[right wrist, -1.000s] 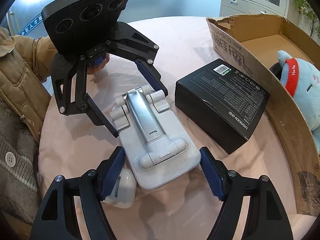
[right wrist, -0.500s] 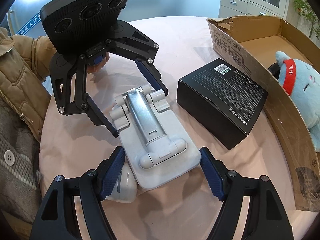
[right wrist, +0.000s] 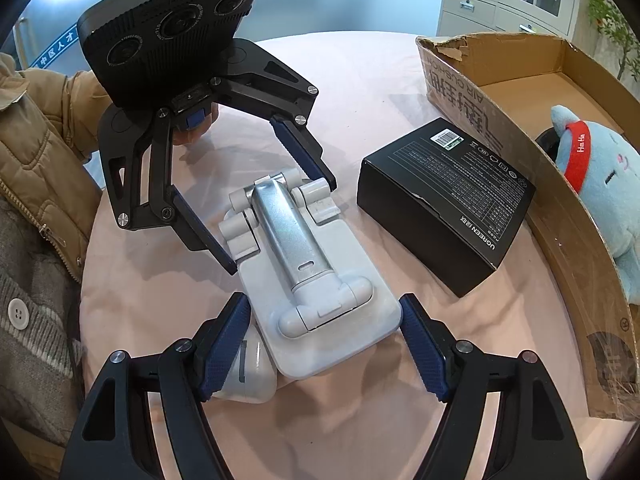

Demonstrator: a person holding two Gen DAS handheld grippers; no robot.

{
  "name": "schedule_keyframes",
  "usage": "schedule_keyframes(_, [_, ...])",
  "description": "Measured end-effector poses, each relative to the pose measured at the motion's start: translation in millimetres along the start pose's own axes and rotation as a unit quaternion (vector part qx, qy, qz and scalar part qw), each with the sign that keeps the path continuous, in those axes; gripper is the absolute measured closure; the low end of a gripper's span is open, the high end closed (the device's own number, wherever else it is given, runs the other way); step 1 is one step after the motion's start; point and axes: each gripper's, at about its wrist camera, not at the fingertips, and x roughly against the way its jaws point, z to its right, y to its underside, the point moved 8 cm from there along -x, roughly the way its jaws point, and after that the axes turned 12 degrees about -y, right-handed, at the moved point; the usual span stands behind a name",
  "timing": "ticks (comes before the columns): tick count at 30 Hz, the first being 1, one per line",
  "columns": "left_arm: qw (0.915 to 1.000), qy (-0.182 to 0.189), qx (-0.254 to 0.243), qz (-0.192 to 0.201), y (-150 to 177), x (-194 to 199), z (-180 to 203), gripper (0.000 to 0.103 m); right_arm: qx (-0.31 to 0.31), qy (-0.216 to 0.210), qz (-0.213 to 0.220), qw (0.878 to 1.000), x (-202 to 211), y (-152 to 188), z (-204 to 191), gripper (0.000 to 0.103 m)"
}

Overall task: Organize objects
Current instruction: 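Squeeze the white phone stand between both grippers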

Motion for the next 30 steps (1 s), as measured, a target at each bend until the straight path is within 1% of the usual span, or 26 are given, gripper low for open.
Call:
schedule_keyframes(11, [1.0000,-0.001,0.000,-0.002,0,0,0,0.033,-0.002,0.002,0.002,1.000,6,4,13,0.027])
schedule_keyframes(30, [1.0000,-0.004,-0.006,0.001,0,4,1,0.033,0.001,0.007,0.000,1.000,13,10,17,0.028])
